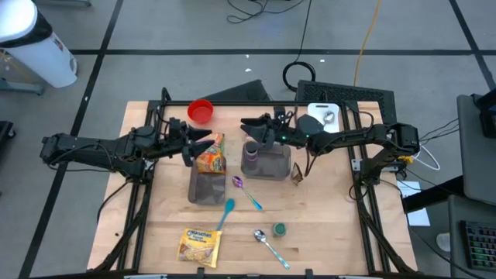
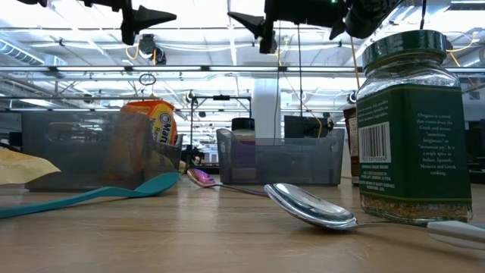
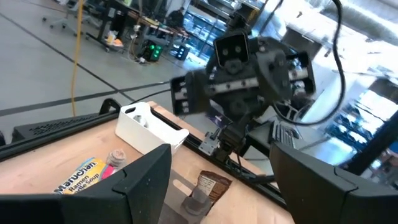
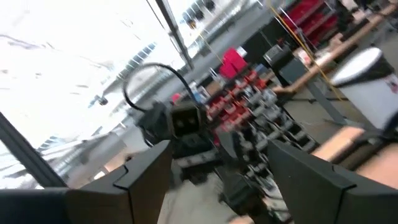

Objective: Pick & Place Food Item
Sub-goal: Put the orange spice bag into the right black bin

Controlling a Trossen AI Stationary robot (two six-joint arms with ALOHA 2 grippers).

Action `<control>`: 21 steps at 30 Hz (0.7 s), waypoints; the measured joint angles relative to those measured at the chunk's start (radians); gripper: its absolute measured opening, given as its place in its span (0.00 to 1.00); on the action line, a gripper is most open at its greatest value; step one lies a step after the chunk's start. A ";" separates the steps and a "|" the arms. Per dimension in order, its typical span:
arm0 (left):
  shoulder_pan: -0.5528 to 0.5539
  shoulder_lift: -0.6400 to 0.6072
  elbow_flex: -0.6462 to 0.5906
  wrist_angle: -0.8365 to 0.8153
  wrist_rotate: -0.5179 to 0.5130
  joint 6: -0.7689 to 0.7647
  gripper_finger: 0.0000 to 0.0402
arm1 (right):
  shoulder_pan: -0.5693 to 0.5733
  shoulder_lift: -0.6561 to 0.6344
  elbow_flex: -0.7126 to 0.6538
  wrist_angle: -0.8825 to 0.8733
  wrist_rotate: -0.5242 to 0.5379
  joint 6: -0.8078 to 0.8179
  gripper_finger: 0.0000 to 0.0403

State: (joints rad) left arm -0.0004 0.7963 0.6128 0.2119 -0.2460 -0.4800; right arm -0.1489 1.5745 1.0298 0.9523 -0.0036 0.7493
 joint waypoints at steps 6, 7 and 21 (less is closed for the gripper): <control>0.000 0.000 0.000 -0.016 0.045 0.023 0.69 | 0.000 0.000 0.000 0.152 -0.051 0.023 0.66; 0.000 0.000 0.000 -0.025 0.045 0.023 0.69 | 0.000 0.000 0.000 0.176 -0.055 0.035 0.66; 0.000 0.000 0.177 -0.283 0.046 0.086 0.69 | -0.012 -0.022 0.007 0.287 -0.213 0.088 0.66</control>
State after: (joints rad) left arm -0.0006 0.7963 0.7897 -0.0713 -0.2001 -0.3939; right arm -0.1606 1.5520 1.0366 1.2394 -0.2165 0.8369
